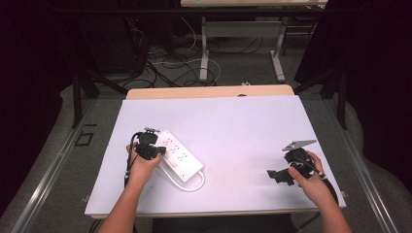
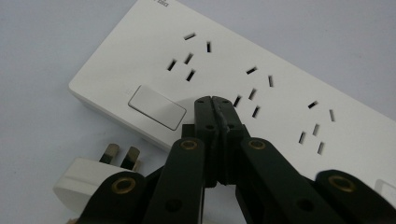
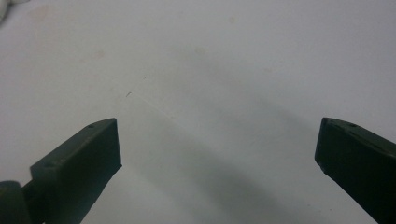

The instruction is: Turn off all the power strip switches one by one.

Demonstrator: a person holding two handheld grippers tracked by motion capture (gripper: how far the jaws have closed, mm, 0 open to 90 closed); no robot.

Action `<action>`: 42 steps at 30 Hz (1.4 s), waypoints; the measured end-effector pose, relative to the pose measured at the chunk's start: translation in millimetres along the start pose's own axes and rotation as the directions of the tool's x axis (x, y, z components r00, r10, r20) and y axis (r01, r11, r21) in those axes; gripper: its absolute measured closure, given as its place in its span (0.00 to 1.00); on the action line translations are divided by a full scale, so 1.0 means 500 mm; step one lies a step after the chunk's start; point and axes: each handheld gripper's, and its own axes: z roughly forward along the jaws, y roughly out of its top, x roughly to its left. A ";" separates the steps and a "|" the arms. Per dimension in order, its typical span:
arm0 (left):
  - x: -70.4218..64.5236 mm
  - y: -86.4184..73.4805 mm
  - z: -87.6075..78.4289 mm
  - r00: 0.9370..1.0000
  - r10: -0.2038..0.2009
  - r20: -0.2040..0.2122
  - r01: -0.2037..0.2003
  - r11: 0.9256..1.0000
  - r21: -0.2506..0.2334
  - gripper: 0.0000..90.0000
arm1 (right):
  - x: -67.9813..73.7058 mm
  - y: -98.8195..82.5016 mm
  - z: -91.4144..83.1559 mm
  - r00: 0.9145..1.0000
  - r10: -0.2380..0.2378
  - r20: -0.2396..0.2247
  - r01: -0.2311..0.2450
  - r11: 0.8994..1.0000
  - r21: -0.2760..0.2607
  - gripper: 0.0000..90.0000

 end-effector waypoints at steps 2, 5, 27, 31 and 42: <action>0.001 0.002 0.000 1.000 -0.001 0.000 0.001 1.000 0.005 1.00 | -0.001 0.000 0.000 1.000 0.005 -0.002 -0.005 1.000 -0.001 0.00; 0.004 0.005 -0.001 1.000 -0.010 -0.003 0.010 1.000 -0.006 1.00 | -0.002 -0.001 0.001 1.000 0.002 -0.003 -0.002 1.000 0.001 0.00; 0.037 0.047 -0.031 0.999 -0.025 -0.037 0.024 1.000 -0.018 1.00 | -0.002 -0.002 0.002 1.000 0.008 -0.004 -0.008 1.000 0.005 0.00; 0.045 0.050 -0.028 0.998 -0.048 -0.036 0.047 0.998 -0.030 1.00 | -0.002 -0.001 0.003 1.000 0.005 -0.006 -0.005 1.000 0.005 0.00; 0.050 0.054 -0.016 0.999 -0.045 -0.030 0.045 0.999 0.007 1.00 | -0.004 -0.002 0.002 1.000 0.002 -0.004 -0.002 1.000 0.002 0.00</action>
